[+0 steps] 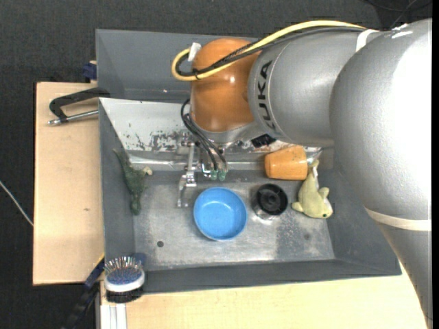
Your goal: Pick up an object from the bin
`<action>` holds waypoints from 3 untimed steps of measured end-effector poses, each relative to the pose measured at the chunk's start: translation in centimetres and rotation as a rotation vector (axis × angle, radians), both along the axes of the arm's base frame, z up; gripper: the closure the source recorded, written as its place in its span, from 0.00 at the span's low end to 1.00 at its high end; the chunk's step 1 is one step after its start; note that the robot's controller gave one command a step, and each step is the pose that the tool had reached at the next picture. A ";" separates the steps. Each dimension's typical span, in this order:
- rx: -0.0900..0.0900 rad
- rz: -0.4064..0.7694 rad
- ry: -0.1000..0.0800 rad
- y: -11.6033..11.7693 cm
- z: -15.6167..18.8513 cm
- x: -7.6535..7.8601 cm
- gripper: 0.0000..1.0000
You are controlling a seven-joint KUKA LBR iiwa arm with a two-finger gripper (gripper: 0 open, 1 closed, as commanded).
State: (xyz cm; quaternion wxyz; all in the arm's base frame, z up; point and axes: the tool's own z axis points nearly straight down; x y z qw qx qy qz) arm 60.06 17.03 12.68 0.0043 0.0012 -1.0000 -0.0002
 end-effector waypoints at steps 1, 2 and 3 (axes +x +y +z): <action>0.004 0.194 -0.020 -5.4 -5.4 -5.6 0.00; 0.002 0.432 -0.022 -11.0 -5.4 -2.0 0.00; -0.002 0.581 -0.018 -19.2 -0.8 -1.7 0.00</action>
Offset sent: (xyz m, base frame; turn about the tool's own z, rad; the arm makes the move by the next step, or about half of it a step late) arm -0.0587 -0.0559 -0.0568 -0.1933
